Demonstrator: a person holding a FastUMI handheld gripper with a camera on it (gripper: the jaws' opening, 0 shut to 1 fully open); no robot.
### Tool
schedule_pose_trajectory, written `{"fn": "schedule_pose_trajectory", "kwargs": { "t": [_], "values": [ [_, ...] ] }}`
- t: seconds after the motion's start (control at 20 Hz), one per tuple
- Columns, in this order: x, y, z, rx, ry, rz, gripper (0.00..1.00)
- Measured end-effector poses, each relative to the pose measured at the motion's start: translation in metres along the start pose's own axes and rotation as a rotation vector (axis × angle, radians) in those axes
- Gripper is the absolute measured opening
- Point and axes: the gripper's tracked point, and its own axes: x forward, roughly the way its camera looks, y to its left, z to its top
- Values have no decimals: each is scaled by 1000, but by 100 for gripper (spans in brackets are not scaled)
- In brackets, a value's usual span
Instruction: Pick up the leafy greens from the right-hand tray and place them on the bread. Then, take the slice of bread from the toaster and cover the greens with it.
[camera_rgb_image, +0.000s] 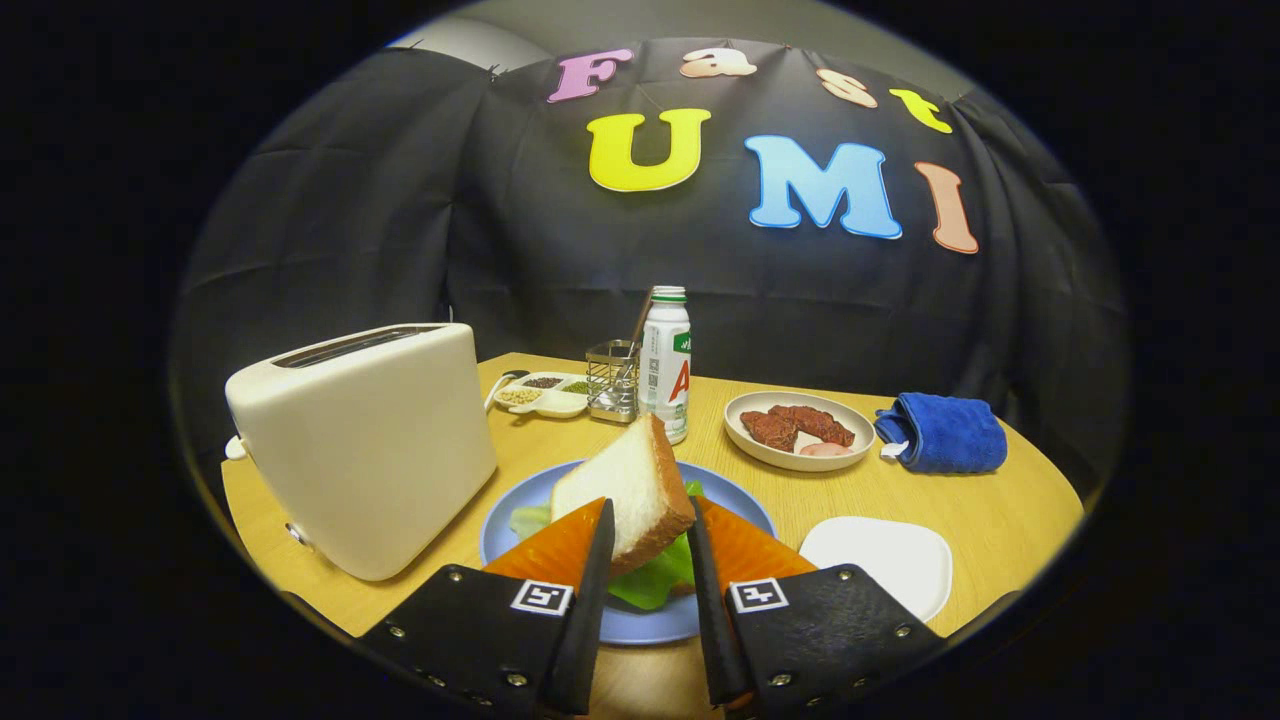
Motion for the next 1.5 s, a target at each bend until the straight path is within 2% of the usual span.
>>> {"fn": "schedule_pose_trajectory", "kwargs": {
  "t": [0.1,0.2,0.4,0.5,0.7,0.95,1.15,1.5],
  "values": [
    [1,-5,-2,10,8,-8,43],
    [3,-12,-5,2,19,-19,51],
    [4,-19,-8,34,18,-12,52],
    [4,-31,-4,35,-5,-41,52],
    [-2,-71,9,0,-54,-108,52],
    [-37,-137,30,-77,-153,-169,52],
    [-57,-184,35,-106,-188,-172,52],
    [-79,-251,28,-3,-218,-141,52]
  ]
}}
